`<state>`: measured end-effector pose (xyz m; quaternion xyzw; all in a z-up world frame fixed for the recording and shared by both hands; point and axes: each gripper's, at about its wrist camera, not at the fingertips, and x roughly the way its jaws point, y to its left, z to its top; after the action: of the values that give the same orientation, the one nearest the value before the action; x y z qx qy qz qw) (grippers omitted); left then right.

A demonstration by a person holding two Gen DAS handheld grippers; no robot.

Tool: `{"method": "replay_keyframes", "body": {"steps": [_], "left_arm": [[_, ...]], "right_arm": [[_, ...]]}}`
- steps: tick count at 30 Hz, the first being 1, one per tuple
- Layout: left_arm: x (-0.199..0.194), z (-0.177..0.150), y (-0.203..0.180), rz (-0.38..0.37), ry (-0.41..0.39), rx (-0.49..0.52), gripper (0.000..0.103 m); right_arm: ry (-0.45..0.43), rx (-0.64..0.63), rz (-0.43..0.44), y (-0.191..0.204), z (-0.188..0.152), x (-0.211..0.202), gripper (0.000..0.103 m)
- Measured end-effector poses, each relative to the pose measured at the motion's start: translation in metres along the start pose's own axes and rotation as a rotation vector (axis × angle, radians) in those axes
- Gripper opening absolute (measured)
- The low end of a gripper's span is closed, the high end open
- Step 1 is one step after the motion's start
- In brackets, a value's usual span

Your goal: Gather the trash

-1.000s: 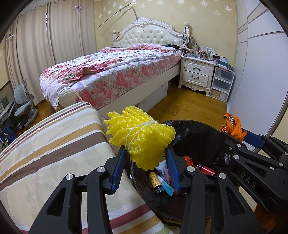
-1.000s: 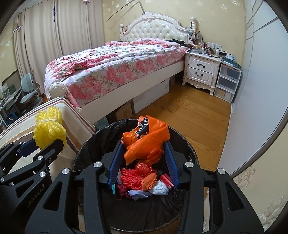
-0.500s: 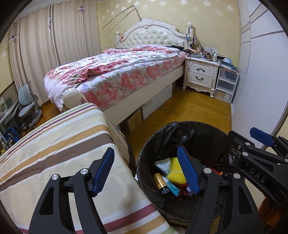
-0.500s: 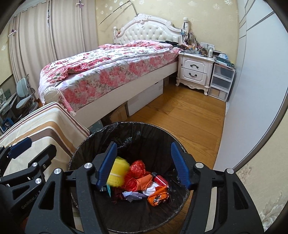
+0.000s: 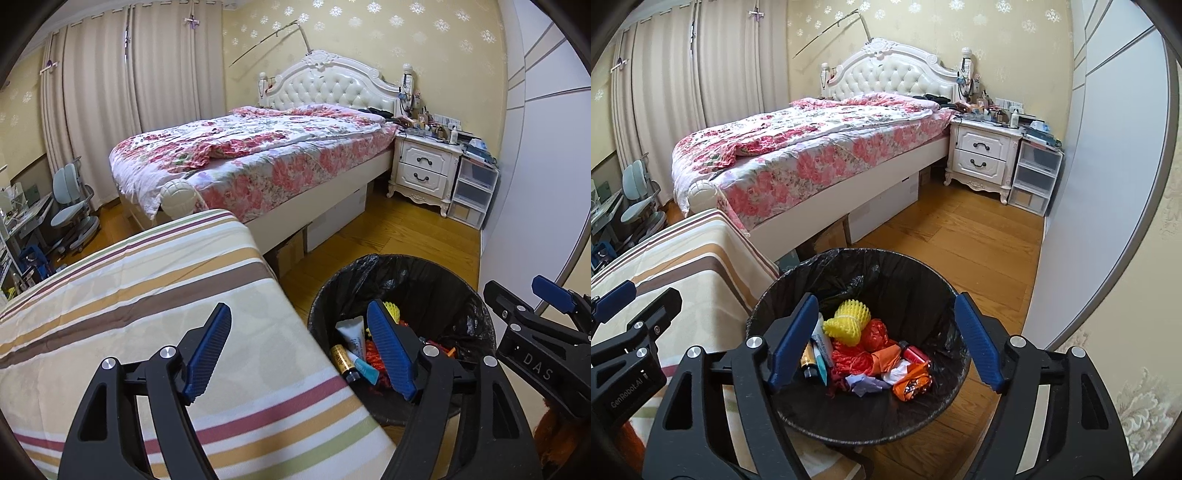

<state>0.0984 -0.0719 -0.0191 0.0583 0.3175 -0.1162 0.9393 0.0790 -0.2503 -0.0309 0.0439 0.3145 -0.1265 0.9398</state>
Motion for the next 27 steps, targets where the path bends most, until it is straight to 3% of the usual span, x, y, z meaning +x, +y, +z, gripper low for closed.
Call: {"method": "replay_keyframes", "body": {"steps": [16, 27], "left_arm": [[-0.067, -0.028, 0.037, 0.054, -0.065, -0.063, 0.076], [-0.089, -0.044, 0.053, 0.080, -0.080, -0.086, 0.076]], "right_arm": [[-0.058, -0.053, 0.023, 0.030, -0.022, -0.067, 0.077], [-0.095, -0.076, 0.037, 0.039, -0.032, -0.097, 0.078]]}}
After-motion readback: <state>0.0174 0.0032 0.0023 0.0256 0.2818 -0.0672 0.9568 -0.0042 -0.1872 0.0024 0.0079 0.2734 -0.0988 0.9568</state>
